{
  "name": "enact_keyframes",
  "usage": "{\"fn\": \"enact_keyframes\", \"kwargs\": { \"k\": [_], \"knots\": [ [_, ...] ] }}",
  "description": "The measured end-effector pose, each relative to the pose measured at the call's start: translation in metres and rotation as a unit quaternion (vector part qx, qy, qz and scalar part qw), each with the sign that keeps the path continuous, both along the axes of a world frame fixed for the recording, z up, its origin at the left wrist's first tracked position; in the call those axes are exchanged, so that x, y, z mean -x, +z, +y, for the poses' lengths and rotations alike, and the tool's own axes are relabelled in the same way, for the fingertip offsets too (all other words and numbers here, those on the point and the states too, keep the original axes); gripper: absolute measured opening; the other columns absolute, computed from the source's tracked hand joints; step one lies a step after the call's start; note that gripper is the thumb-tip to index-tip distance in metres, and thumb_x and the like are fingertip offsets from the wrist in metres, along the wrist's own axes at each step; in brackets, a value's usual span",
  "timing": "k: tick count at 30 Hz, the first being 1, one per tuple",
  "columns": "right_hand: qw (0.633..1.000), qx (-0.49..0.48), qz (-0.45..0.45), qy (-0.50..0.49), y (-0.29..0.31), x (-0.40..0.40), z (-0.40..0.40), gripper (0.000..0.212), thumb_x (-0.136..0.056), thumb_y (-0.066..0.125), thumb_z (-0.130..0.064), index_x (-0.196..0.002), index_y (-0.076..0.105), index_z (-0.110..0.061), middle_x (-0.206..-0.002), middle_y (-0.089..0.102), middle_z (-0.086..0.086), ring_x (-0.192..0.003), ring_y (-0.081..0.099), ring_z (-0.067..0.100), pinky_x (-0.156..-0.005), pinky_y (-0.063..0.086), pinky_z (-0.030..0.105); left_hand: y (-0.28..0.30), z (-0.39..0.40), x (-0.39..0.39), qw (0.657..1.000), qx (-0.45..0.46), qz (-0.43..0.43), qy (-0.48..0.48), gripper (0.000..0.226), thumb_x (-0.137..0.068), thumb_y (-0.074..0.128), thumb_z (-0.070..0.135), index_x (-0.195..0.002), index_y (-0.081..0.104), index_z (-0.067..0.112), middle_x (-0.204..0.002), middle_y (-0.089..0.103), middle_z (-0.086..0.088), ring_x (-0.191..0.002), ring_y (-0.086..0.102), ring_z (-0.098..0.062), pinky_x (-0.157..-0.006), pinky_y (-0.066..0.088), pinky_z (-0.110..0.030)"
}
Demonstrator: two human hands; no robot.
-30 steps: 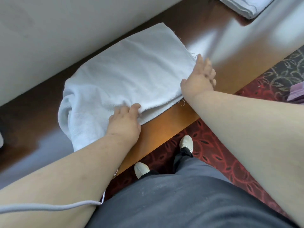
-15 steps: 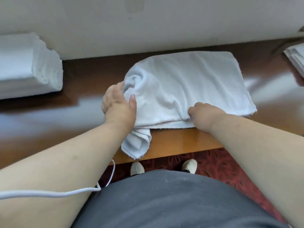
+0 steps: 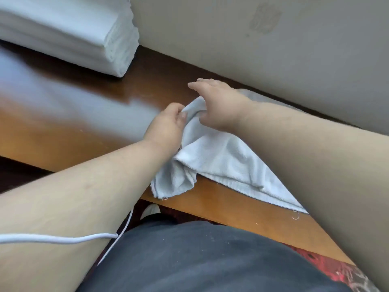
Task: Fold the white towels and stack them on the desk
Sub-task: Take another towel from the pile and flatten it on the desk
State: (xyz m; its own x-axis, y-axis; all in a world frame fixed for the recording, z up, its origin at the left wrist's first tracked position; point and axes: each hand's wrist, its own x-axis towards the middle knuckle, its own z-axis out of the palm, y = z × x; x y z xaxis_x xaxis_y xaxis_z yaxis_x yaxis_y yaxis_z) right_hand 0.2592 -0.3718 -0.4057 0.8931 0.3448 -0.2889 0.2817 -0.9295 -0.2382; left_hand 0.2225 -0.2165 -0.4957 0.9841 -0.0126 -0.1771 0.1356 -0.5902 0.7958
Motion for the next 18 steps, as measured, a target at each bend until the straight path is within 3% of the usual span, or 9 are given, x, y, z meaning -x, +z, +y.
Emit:
{"fn": "enact_keyframes", "kwargs": {
  "k": [1, 3, 5, 8, 11, 15, 18],
  "knots": [
    [0.999, 0.032, 0.018, 0.026, -0.002, -0.007, 0.002, 0.063, -0.087, 0.056, -0.023, -0.148, 0.039, -0.031, -0.149, 0.046, -0.004, -0.142, 0.036, 0.025, -0.114, 0.03, 0.046, 0.005, 0.003, 0.0, 0.998, -0.024, -0.055, -0.008, 0.014, -0.1, 0.037, 0.047, -0.101, 0.05, 0.04, -0.092, 0.059, 0.009, -0.078, 0.059, -0.015, -0.065, 0.043, -0.032],
    [0.996, 0.069, -0.012, 0.052, -0.001, -0.019, -0.002, 0.032, -0.087, 0.058, -0.03, -0.119, 0.056, -0.034, -0.109, 0.064, -0.008, -0.113, 0.058, 0.025, -0.09, 0.043, 0.04, 0.022, 0.004, -0.008, 0.989, -0.04, -0.137, -0.047, 0.022, -0.098, 0.035, 0.05, -0.106, 0.054, 0.041, -0.102, 0.056, 0.009, -0.088, 0.054, -0.012, -0.072, 0.04, -0.031],
    [0.996, 0.047, -0.048, 0.064, -0.003, -0.027, -0.007, 0.009, -0.088, 0.059, -0.035, -0.094, 0.058, -0.028, -0.082, 0.058, -0.007, -0.087, 0.061, 0.025, -0.071, 0.043, 0.036, 0.033, 0.006, -0.013, 0.981, -0.064, -0.17, -0.065, 0.024, -0.095, 0.04, 0.052, -0.111, 0.056, 0.042, -0.106, 0.055, 0.009, -0.094, 0.053, -0.012, -0.077, 0.041, -0.03],
    [0.995, -0.065, -0.066, 0.034, -0.009, -0.028, -0.013, 0.009, -0.089, 0.058, -0.033, -0.091, 0.064, -0.028, -0.084, 0.065, -0.006, -0.082, 0.061, 0.021, -0.07, 0.049, 0.035, 0.026, 0.024, -0.013, 0.99, -0.092, -0.106, -0.017, 0.037, -0.089, 0.058, 0.045, -0.124, 0.05, 0.041, -0.112, 0.056, 0.011, -0.099, 0.053, -0.01, -0.084, 0.042, -0.028],
    [0.987, -0.15, -0.057, -0.02, -0.011, -0.029, -0.022, 0.017, -0.091, 0.054, -0.031, -0.099, 0.069, -0.032, -0.088, 0.067, -0.009, -0.082, 0.06, 0.013, -0.071, 0.049, 0.032, 0.02, 0.044, -0.012, 0.991, -0.122, 0.003, 0.053, 0.008, -0.09, 0.053, 0.039, -0.094, 0.06, 0.041, -0.09, 0.063, 0.014, -0.087, 0.06, -0.015, -0.066, 0.045, -0.028],
    [0.98, -0.173, -0.095, -0.016, -0.017, -0.041, -0.019, 0.015, -0.088, 0.048, -0.029, -0.079, 0.061, -0.026, -0.068, 0.057, -0.005, -0.06, 0.052, 0.01, -0.054, 0.042, 0.035, 0.032, 0.055, -0.03, 0.985, -0.023, -0.04, 0.166, 0.011, -0.091, 0.053, 0.042, -0.085, 0.062, 0.042, -0.08, 0.062, 0.018, -0.075, 0.057, -0.002, -0.06, 0.042, -0.022],
    [0.974, -0.191, -0.11, -0.049, -0.023, -0.063, -0.007, 0.009, -0.092, 0.052, -0.036, -0.087, 0.058, -0.033, -0.073, 0.055, -0.016, -0.068, 0.052, 0.004, -0.057, 0.036, 0.022, 0.034, 0.062, -0.047, 0.982, -0.039, -0.046, 0.179, 0.011, -0.092, 0.056, 0.045, -0.102, 0.059, 0.04, -0.089, 0.059, 0.016, -0.082, 0.058, -0.007, -0.066, 0.043, -0.021]
  ]
}}
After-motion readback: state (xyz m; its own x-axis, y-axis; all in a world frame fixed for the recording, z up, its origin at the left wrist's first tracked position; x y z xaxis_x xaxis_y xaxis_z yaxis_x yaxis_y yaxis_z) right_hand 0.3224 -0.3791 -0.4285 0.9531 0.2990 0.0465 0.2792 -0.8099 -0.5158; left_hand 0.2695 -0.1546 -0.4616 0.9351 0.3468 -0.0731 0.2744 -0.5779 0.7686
